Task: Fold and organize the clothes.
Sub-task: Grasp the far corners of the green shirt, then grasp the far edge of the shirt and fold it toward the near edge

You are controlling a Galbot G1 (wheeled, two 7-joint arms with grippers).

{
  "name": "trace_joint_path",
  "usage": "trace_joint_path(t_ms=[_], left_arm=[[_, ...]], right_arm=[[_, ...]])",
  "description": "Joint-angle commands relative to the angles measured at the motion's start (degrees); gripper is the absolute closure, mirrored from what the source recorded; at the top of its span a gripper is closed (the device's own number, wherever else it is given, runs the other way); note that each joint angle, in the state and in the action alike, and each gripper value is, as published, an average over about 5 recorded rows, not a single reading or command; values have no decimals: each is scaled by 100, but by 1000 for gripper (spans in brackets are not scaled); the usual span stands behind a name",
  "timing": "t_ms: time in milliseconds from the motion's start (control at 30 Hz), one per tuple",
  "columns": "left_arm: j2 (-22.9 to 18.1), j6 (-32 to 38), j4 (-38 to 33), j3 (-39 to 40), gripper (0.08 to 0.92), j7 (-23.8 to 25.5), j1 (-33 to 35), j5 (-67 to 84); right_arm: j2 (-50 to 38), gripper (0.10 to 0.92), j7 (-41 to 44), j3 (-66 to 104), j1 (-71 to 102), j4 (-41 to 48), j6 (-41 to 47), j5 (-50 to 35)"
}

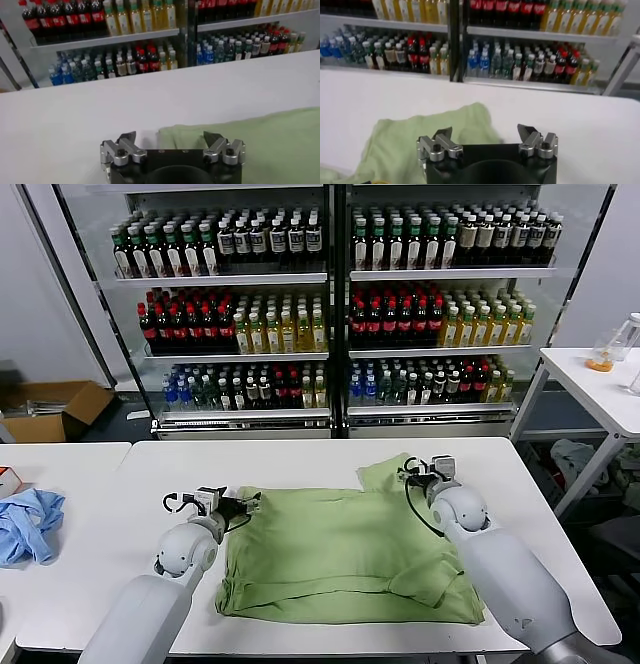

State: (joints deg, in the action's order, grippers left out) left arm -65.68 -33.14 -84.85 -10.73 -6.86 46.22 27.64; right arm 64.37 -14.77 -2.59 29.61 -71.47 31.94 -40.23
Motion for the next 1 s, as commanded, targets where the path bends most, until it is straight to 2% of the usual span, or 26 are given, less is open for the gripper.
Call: trace_joint_path(t_ms=[33, 133, 533, 800, 900, 1000], left_arm=[[-27, -3, 218, 115, 189, 68, -125, 452], [-31, -6, 218, 101, 251, 104, -105, 589], [22, -4, 122, 43, 597, 240, 19, 804], [80, 10, -191, -199, 830, 319, 147, 1289], [118, 12, -368, -295, 883, 353, 222, 1394], [157, 12, -558, -392, 895, 367, 309, 1491]], right_arm=[[150, 206, 100, -186, -259, 548, 121, -129], [141, 249, 79, -223, -260, 608, 130, -329], [66, 588, 119, -215, -175, 472, 129, -616], [-34, 822, 197, -7, 53, -226, -231, -274], [-122, 896, 206, 83, 154, -564, -394, -209], [-226, 920, 212, 185, 249, -850, -505, -191]])
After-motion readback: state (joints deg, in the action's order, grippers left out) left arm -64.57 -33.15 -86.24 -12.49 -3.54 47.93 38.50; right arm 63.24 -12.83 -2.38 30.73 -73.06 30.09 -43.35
